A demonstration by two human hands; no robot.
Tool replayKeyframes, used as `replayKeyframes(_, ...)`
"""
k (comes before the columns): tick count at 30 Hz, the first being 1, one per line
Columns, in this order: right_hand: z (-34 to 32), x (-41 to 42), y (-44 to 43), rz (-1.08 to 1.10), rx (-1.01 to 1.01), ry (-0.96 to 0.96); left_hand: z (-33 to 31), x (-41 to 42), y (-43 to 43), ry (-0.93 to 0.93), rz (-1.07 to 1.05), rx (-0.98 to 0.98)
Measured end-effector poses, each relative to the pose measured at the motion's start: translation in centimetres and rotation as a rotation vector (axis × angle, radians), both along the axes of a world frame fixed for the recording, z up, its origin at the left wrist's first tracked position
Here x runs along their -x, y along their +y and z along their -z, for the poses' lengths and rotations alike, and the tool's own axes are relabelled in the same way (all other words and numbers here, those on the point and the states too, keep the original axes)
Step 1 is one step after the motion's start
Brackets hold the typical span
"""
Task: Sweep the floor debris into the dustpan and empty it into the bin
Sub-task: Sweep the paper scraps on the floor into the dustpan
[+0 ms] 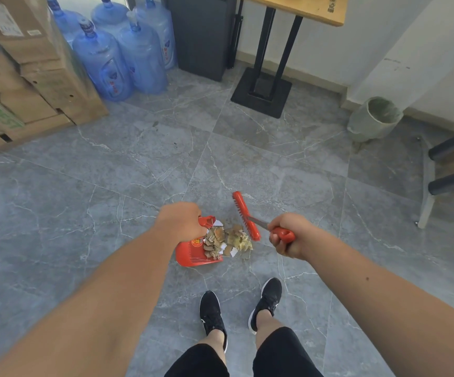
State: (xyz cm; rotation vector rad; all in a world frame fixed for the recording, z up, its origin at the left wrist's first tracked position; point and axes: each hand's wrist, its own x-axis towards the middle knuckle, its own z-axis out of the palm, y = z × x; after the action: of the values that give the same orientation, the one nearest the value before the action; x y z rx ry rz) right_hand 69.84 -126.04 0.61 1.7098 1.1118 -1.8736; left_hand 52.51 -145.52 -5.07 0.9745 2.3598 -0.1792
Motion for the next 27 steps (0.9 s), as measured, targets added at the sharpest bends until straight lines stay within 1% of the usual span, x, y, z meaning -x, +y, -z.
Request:
replayKeyframes(5, 0.2, 1.5, -1.1, 0.003, 0.019, 0.011, 0.2, 0.3, -0.3, 0.004, -0.008, -0.022)
replayKeyframes(13, 1.0, 3.9, -1.1, 0.020, 0.018, 0.034, -0.2, 0.6, -0.5, -0.022, -0.016, -0.002)
replayKeyframes(18, 0.8, 5.4, -0.7, -0.015, -0.009, 0.039, -0.2, 1.0, -0.4, -0.030, -0.010, -0.002)
replayKeyframes(27, 0.6, 5.2, -0.4, -0.054, -0.022, 0.034, -0.5, 1.9, 0.2, -0.059, -0.026, 0.009)
